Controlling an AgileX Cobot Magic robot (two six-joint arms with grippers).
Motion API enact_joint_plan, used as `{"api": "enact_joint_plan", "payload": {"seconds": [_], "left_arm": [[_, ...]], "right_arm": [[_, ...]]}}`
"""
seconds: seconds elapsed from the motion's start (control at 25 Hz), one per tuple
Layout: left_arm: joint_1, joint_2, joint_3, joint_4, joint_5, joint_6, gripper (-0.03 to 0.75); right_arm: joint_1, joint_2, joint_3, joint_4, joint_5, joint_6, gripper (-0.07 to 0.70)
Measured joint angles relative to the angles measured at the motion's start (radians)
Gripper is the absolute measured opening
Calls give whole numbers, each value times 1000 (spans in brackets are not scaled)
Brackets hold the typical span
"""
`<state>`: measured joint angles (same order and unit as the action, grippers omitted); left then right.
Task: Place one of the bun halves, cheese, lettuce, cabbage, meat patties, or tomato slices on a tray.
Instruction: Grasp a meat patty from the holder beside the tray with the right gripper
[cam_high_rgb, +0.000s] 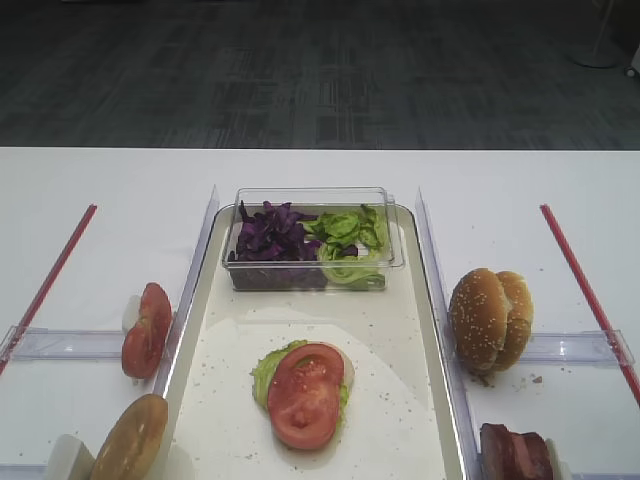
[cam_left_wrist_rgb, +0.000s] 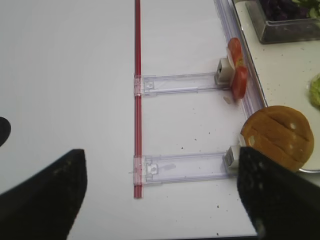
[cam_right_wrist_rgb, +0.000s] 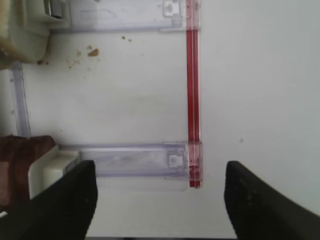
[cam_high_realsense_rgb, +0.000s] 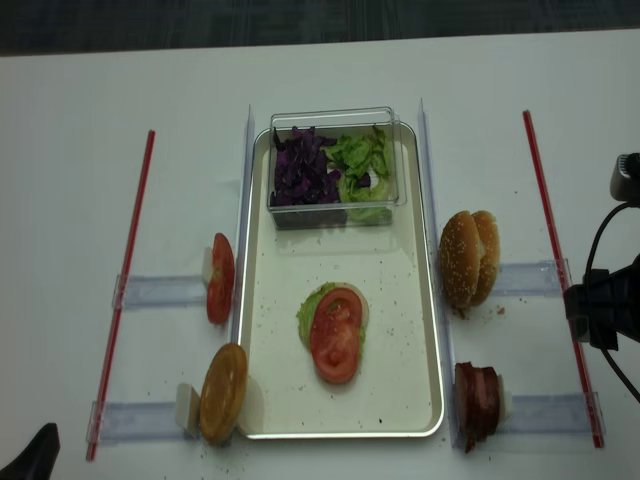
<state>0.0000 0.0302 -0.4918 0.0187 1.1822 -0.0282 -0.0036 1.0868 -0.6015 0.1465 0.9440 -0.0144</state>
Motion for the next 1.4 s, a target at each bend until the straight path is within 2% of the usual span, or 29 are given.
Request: {"api": "enact_joint_plan", "payload": {"seconds": [0.16,0.68,1.0,1.4], "left_arm": [[0,0,0,0,0,0,565],[0,0,0,0,0,0,565],[0,0,0,0,0,0,565],[0,0,0,0,0,0,565]], "right_arm": [[0,0,0,8,54,0,552],[0,0,0,26,177,0,552],[0,0,-3,113,190,-4,552],[0,0,-4,119,195,-17,552]]}}
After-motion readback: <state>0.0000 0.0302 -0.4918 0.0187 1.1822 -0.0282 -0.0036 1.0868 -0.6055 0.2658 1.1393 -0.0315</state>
